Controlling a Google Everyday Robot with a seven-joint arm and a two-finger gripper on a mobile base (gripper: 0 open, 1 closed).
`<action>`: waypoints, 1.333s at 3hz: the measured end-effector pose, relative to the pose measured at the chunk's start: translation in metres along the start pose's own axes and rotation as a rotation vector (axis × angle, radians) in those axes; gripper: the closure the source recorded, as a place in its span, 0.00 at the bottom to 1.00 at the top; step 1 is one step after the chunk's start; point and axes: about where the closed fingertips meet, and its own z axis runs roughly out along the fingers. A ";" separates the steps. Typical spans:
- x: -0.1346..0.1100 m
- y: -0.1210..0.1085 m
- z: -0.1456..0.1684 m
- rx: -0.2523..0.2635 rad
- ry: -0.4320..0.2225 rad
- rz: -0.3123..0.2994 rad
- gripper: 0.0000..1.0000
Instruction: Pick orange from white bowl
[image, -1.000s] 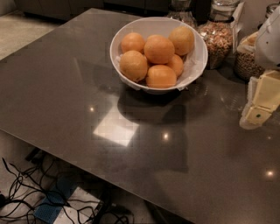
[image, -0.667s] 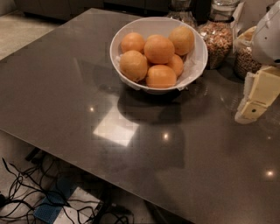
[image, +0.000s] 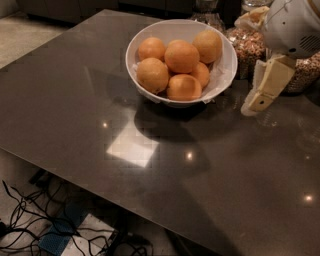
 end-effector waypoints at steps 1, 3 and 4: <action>-0.023 -0.007 0.002 0.017 -0.133 -0.058 0.00; -0.032 -0.019 0.015 0.012 -0.160 -0.110 0.00; -0.040 -0.042 0.035 0.021 -0.160 -0.165 0.00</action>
Offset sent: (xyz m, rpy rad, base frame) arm 0.0065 0.0159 0.0084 0.0816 -0.0459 0.0718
